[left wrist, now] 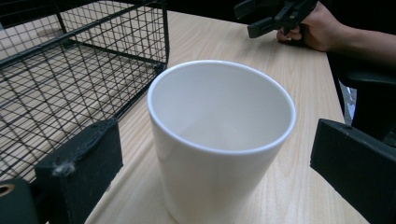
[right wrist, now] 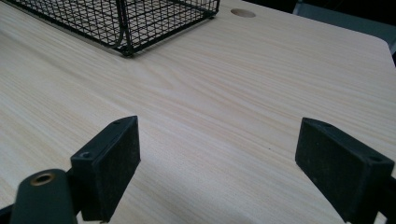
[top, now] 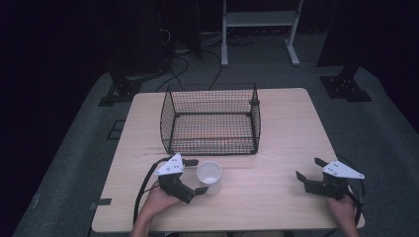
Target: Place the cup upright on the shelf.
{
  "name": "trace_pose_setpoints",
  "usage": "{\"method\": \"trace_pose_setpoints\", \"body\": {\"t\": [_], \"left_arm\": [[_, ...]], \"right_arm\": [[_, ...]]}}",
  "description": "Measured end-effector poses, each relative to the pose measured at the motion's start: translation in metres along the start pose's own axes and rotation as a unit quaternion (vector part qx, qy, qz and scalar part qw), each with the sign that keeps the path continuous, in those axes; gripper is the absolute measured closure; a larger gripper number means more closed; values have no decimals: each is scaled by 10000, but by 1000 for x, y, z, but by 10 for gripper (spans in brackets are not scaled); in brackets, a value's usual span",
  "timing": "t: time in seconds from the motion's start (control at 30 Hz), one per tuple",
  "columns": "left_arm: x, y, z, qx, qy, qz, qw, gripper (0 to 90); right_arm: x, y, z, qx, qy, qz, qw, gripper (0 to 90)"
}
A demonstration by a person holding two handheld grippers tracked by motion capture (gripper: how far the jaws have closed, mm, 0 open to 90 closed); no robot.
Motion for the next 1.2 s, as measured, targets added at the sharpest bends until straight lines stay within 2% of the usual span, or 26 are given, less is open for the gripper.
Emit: {"method": "trace_pose_setpoints", "body": {"t": [0.23, 0.5, 0.6, 0.73, 0.8, 0.9, 1.1, 1.2], "left_arm": [[0, 8, -1, -37, 2, 67, 10000, 16], [1, 16, -2, 16, 35, 226, 9997, 17], [1, 19, -1, 44, 68, 376, 9993, 42], [4, 21, -1, 48, 134, 391, 9991, 59], [5, 20, -1, 12, 165, 382, 9991, 99], [5, 21, 0, 71, 229, 479, 9986, 120], [4, 21, 0, 55, 249, 513, 9984, 143], [4, 21, -1, 38, 293, 528, 9982, 191]], "right_arm": [[0, 0, 0, 0, -1, 0, 10000, 133], [0, 0, 0, -3, 1, -6, 10000, 133], [0, 0, 0, -3, -2, -7, 10000, 133], [0, 0, 0, 0, -3, -10, 10000, 133], [0, 0, 0, -3, -3, -10, 10000, 133], [0, 0, 0, -5, -3, -15, 10000, 133], [0, 0, 0, -3, -10, -21, 10000, 133], [0, 0, 0, -5, -11, -22, 10000, 133]]}}
Point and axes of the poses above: each handheld gripper's, and its own axes: y roughly forward along the jaws, x roughly out of its top, z roughly to its left, the point moved 5 cm from there along y, roughly forward along the jaws, and after that the axes turned 14 degrees about -y, right-handed, at the moved point
